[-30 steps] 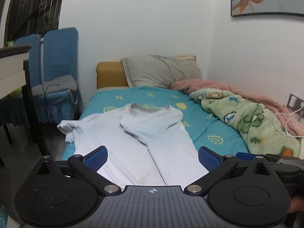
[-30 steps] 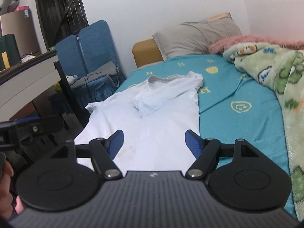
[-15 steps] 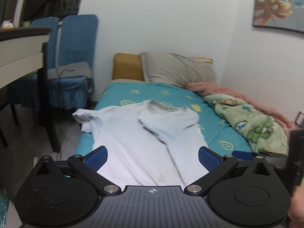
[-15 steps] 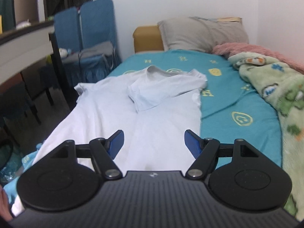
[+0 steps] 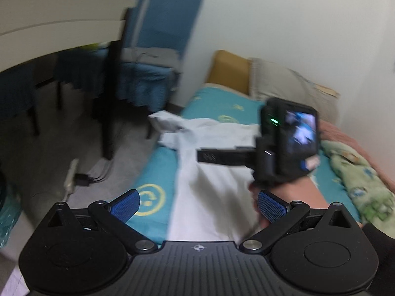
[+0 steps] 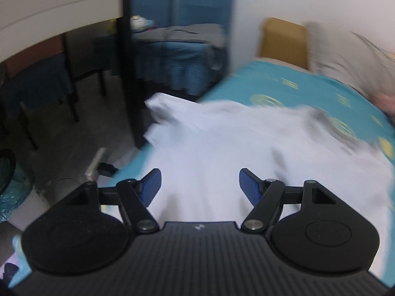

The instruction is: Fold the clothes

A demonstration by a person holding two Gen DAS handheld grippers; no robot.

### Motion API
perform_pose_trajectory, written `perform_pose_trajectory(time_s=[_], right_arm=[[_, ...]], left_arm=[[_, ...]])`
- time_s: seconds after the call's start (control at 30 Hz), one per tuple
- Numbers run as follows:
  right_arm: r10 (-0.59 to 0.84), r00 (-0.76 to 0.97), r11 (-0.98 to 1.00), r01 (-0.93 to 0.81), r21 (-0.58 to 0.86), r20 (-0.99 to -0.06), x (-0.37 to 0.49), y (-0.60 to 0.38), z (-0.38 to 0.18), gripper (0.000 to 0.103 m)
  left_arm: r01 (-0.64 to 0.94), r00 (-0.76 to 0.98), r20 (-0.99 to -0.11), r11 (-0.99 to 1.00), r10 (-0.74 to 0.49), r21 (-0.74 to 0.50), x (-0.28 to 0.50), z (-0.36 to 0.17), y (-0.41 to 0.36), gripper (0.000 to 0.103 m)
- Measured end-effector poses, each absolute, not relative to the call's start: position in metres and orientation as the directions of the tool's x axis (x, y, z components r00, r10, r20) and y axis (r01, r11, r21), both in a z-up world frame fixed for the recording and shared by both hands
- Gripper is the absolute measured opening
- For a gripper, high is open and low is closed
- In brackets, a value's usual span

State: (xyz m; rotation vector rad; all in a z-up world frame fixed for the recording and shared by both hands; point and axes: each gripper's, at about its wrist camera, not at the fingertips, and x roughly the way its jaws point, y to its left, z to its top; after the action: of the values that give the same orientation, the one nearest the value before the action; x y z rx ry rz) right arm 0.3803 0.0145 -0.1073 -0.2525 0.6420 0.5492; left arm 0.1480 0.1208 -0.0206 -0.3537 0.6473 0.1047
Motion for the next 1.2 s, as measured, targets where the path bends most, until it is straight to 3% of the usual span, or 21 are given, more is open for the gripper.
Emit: perform_pose_trajectory(time_s=[0.17,0.33,0.4,0.5,0.7,0.93,1.07,1.2], right_arm=[[0.480,0.610,0.724,-0.681,-0.108,-0.630,0.410,0.089,-0.128,0.057],[0.408,0.610,0.663,-0.710,-0.238,-0.679,0.431,0.132,-0.156,0.044],[0.347,0.634,0.670,-0.683,-0.290,-0.691,0.438,0.137,-0.165,0.023],[0.337,0.662,0.665,-0.671,-0.328,-0.670,0.437,0.135,-0.167,0.005],[0.401,0.746,0.700,-0.624,-0.347,-0.532,0.421,0.101,-0.123,0.005],[0.301,0.875,0.866,-0.417,-0.276,-0.379,0.415,0.008,-0.056,0.005],[0.143,0.910,0.952,-0.234,-0.198,-0.389,0.411,-0.071,-0.055,0.005],[0.002,0.867,0.983,-0.094,-0.159,-0.498,0.410,-0.142,-0.083,0.005]], left_arm=[[-0.341,0.759,-0.650,0.876,0.042,-0.341,0.164,-0.041,0.149,0.103],[-0.374,0.740,-0.671,0.855,0.041,-0.360,0.177,-0.055,0.156,0.103],[-0.375,0.735,-0.677,0.857,0.043,-0.353,0.182,-0.059,0.154,0.103],[-0.372,0.725,-0.688,0.855,0.024,-0.362,0.189,-0.066,0.154,0.102],[-0.386,0.741,-0.672,0.822,0.006,-0.418,0.186,-0.069,0.166,0.101],[-0.334,0.793,-0.609,0.830,-0.010,-0.447,0.176,-0.059,0.159,0.101],[-0.304,0.809,-0.588,0.845,-0.015,-0.440,0.174,-0.054,0.151,0.101],[-0.270,0.807,-0.589,0.869,-0.030,-0.414,0.176,-0.051,0.140,0.101]])
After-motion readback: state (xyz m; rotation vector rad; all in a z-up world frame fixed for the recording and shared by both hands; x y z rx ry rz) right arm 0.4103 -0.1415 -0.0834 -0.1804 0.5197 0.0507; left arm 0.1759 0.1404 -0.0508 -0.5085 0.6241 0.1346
